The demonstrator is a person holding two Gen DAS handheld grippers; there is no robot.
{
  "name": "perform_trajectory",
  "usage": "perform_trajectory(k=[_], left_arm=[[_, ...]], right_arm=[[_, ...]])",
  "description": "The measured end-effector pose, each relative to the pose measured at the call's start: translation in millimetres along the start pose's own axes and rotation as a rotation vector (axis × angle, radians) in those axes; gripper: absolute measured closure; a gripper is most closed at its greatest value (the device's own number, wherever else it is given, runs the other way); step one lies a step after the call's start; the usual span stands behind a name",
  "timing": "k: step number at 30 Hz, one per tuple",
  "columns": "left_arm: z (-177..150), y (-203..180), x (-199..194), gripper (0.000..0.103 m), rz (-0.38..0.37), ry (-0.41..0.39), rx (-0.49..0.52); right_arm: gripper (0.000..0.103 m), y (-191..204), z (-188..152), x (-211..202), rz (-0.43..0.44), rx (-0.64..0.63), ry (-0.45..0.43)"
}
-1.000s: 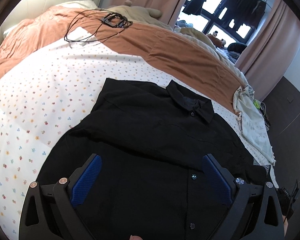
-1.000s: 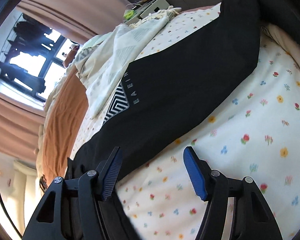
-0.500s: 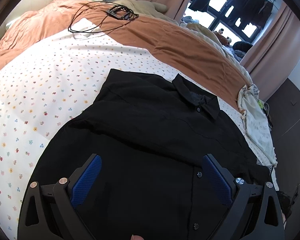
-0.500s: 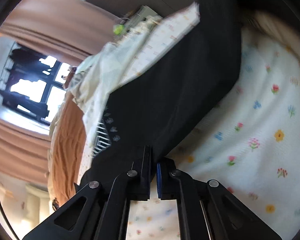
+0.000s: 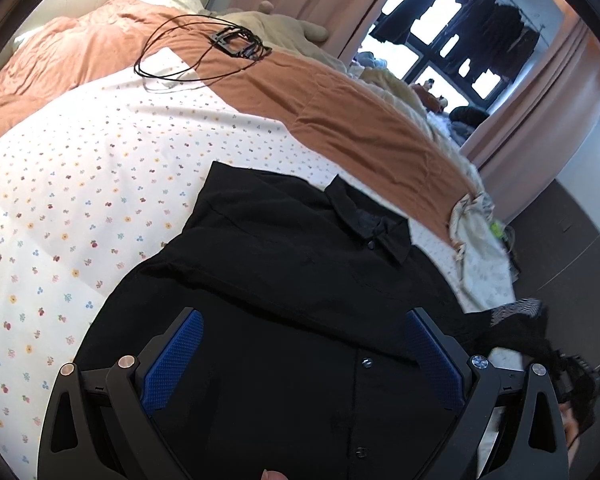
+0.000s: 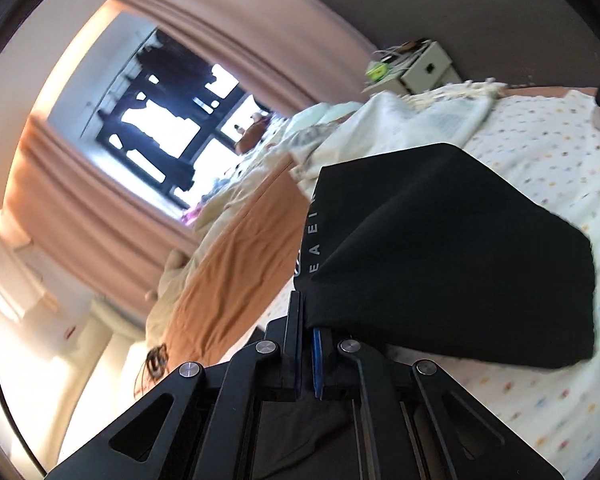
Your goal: Fold large clothes
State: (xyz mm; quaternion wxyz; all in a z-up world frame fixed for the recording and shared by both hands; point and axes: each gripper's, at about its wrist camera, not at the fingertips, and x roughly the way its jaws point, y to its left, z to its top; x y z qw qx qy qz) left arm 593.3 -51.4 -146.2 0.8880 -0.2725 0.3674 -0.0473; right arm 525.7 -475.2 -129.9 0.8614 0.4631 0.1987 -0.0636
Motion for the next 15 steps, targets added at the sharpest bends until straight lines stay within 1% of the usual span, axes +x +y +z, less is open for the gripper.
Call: perform_trajectory(k=[2,5,8,11,13,15], left_arm=[[1,4,-6,0.003,-0.011,-0.006,-0.014],[2,11,-18,0.003,-0.014,-0.007,-0.015],[7,17,-35,0.003,0.000,-0.020,0.007],[19,30,-56,0.003,0.010,-0.044,0.005],[26,42,-68,0.003,0.033,-0.078,-0.024],[29,52,-74,0.003,0.045,-0.084,-0.055]], right_arm=[[0.097,15,-10,8,-0.010,-0.030,0.028],[0.098,44,-30,21,-0.025,-0.123,0.077],[0.097,70,-54,35,-0.010,-0.219,0.140],[0.098,86,-81,55,-0.013,-0.293,0.215],[0.098,89,-99,72,-0.020,-0.326,0.279],[0.098,89,-118,88,-0.049,-0.369,0.342]])
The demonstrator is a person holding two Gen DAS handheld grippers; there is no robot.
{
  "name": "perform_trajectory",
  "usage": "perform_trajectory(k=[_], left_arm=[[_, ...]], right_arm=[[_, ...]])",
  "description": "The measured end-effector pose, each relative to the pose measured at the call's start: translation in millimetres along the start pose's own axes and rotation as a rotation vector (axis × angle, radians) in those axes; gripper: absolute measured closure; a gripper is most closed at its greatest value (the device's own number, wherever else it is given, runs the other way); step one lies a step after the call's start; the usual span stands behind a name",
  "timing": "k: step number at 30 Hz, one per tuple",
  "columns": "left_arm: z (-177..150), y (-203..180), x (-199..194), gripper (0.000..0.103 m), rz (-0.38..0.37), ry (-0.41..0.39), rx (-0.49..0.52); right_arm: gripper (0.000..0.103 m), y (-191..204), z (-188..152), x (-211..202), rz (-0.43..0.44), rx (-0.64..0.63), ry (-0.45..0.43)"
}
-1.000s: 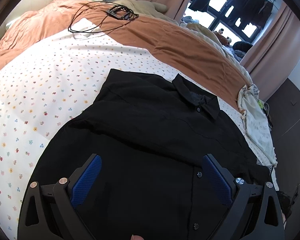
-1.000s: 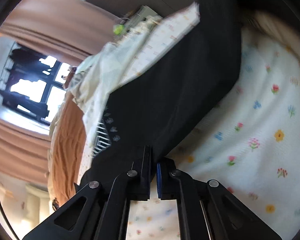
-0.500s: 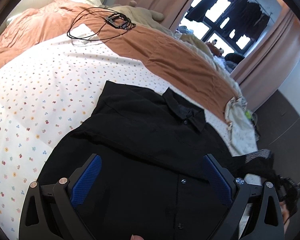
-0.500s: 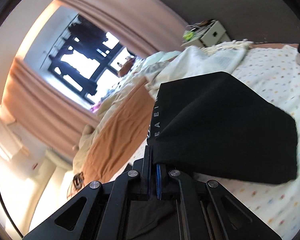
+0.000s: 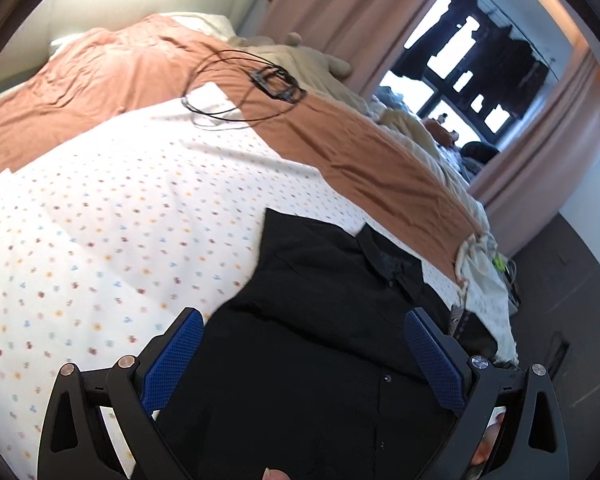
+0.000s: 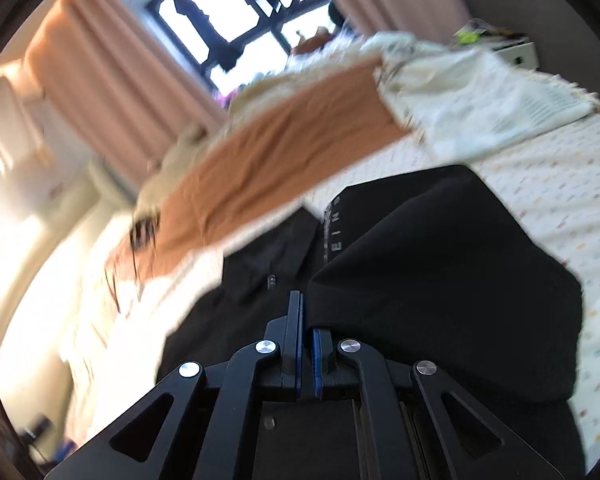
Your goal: Fold large clothes
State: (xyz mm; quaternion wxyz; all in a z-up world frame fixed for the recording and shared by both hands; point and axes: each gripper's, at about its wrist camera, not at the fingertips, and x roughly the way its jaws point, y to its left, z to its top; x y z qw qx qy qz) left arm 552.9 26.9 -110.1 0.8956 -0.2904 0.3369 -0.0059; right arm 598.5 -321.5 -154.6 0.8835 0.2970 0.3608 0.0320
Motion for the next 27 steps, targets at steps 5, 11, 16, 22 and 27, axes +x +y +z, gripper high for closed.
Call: perform_trajectory(k=[5,11,16,22,27], left_arm=[[4,3,-7,0.003,-0.002,0.013,0.005],[2,-8,-15,0.003,-0.018,0.001,0.053],[-5,-20,-6,0.003,-0.046,0.031,0.075],[-12,-31,-3,0.003,-0.075,0.038,0.098],[-12,-29,2,0.003,-0.061,0.038,0.108]], right_arm=[[0.093,-15,-27,44,0.002,0.091,0.233],[0.021,-39,-35,13,0.056,0.196,0.206],[0.021,-73,-27,-39,0.090,0.322,0.129],[0.021,-121,-19,-85,0.014,0.394,0.016],[0.021,-157,-14,-96,-0.053,0.420,-0.008]])
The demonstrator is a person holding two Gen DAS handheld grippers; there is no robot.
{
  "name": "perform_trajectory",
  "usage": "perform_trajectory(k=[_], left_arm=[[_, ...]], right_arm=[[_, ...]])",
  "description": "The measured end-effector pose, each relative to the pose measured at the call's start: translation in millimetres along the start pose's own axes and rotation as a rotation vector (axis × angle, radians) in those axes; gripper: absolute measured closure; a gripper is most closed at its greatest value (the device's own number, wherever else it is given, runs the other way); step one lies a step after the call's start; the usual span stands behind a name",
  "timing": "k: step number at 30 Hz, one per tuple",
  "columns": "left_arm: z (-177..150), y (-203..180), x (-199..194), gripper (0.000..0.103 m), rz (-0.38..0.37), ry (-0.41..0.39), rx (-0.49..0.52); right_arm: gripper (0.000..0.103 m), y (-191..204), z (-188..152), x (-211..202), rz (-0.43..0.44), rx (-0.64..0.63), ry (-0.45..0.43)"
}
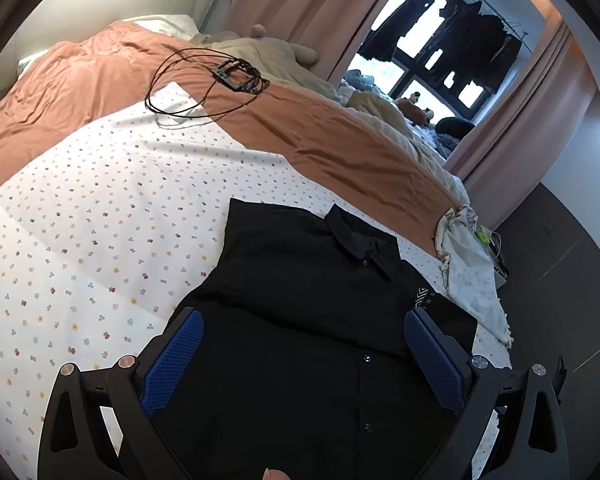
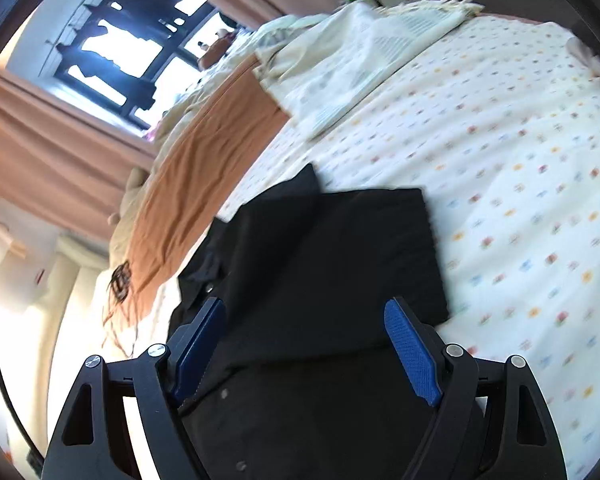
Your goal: Fold large clothes
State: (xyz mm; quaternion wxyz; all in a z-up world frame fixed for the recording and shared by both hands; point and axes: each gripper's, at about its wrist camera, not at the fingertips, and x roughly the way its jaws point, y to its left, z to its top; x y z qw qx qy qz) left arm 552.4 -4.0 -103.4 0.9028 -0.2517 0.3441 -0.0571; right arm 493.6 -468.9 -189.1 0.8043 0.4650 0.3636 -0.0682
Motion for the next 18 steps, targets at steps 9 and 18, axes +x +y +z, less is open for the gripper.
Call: perform_trajectory(k=[9,18], left_arm=[[-2,10,14,0.003,0.074,0.022,0.040],[-6,16,18,0.003,0.102,0.045,0.082]], right_arm=[[0.027,-34,9,27,-0.158,-0.038,0.064],[0.052,-5,-13,73,-0.415,-0.333,0.098]])
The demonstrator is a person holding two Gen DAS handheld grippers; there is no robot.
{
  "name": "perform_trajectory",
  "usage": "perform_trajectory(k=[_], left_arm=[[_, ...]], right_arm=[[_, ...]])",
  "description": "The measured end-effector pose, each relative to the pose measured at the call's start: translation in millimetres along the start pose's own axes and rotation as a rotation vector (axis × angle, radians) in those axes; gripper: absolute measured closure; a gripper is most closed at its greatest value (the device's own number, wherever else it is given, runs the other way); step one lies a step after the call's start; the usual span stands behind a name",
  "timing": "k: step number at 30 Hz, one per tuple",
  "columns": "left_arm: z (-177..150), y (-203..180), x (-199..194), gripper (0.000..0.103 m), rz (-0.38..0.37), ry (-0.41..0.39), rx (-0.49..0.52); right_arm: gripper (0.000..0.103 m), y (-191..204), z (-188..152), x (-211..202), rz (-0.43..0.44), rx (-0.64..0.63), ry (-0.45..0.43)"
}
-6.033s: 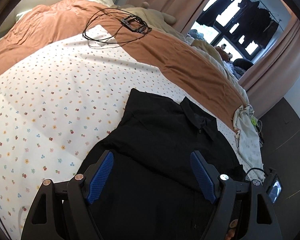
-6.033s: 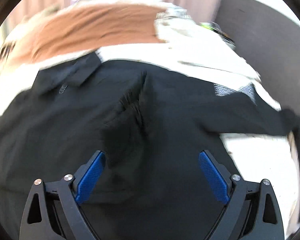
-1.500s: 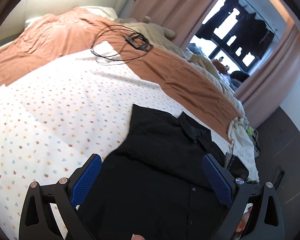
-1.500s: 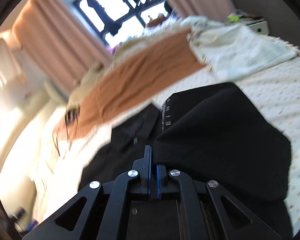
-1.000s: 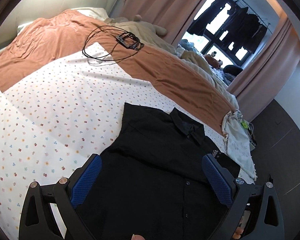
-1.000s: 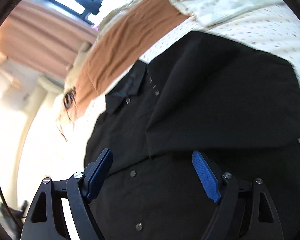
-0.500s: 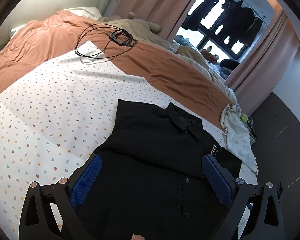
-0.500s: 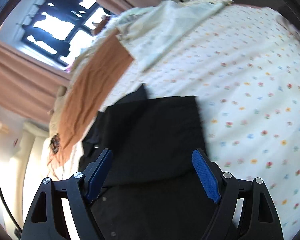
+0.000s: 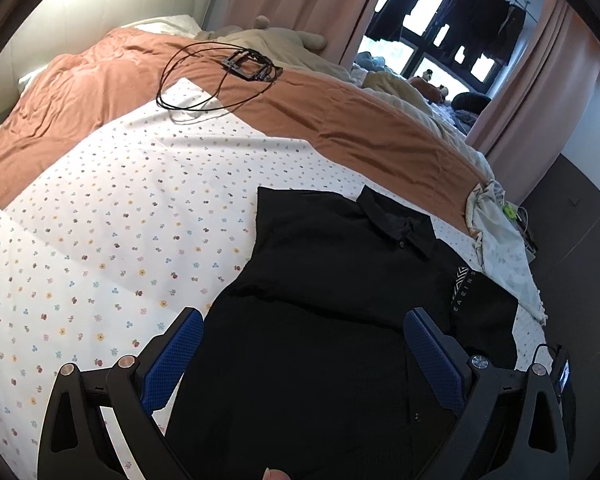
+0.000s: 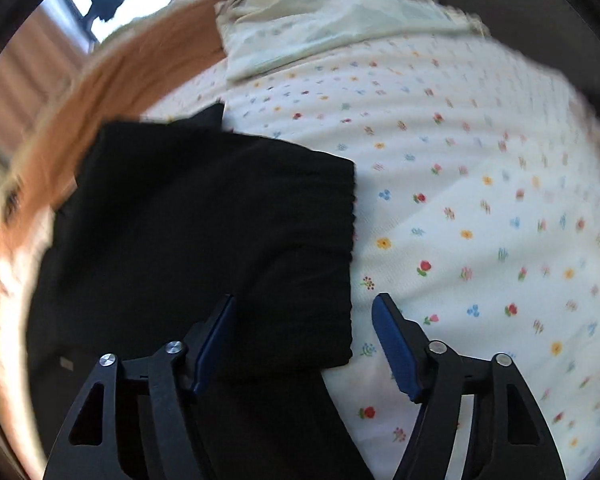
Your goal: Fold large clothes
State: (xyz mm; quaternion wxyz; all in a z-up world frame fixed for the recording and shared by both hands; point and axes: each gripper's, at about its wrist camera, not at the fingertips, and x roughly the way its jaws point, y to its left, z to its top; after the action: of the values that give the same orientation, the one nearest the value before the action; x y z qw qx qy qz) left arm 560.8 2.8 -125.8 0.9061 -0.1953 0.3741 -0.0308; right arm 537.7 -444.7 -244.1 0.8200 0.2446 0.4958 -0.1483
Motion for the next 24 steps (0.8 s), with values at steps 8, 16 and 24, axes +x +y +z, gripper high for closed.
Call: perform_trajectory(k=[8,16,24], left_arm=[[1,4,-8,0.003,-0.023,-0.011,-0.001],[7,15,-18,0.003,-0.047,-0.034,-0.052],[10,38,-31,0.003,-0.050,-0.053,-0.075]], right_arm=[[0.075,-4,7,-37,0.044,0.048,-0.095],[0.075,41,5,-102,0.237,0.074,-0.259],[0.075,123,-13,-119,0.367,0.058,-0.304]])
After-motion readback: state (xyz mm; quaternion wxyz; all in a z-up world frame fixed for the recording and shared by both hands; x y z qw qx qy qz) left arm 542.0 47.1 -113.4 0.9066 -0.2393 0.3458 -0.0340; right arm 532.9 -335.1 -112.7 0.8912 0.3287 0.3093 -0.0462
